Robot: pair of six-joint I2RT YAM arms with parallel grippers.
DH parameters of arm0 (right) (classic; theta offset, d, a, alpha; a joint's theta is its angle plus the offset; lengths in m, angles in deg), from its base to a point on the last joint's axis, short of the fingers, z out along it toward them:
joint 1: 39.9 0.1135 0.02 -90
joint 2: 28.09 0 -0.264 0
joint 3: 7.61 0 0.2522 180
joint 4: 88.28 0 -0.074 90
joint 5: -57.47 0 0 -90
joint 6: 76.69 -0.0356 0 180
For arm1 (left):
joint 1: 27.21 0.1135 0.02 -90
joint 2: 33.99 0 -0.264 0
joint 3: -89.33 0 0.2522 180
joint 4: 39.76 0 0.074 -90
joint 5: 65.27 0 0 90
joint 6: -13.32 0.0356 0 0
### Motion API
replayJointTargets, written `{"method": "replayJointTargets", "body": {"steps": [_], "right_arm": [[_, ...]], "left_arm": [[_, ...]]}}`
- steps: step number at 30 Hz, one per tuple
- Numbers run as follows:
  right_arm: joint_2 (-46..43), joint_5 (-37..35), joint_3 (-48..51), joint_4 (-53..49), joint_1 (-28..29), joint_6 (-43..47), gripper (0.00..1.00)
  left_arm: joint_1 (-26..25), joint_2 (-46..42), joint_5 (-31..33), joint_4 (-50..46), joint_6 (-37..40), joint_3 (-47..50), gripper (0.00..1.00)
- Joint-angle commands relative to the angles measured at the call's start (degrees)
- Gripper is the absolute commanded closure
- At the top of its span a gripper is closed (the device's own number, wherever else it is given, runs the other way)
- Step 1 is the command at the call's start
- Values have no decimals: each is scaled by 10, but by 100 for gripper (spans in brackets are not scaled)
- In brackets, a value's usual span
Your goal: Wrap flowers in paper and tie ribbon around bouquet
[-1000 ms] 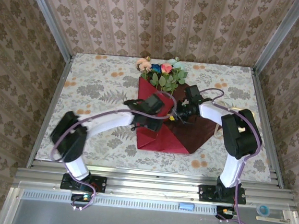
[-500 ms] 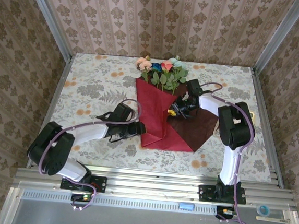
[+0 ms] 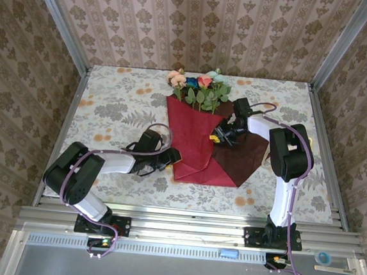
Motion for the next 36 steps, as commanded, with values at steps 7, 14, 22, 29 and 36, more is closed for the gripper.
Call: {"method": "replayJointTargets", "body": {"steps": [7,14,22,29,36], "right_arm": [[-6,-22,3,-38,-6,25,94],[-207,-175,124,-69,22,-55,52],[-392,-277,311,94,255,-428,36],[-325,-411,388,338,419,-676,32],[-217,-540,400,515,492,-799,31]], "left_arm": [[5,1,-4,11,-17,-4,100],[10,2,-27,3,-39,-18,100],[22,5,-62,-18,-38,-28,100],[33,17,-98,-24,-33,-34,100],[38,21,-113,-26,-35,-35,100]]}}
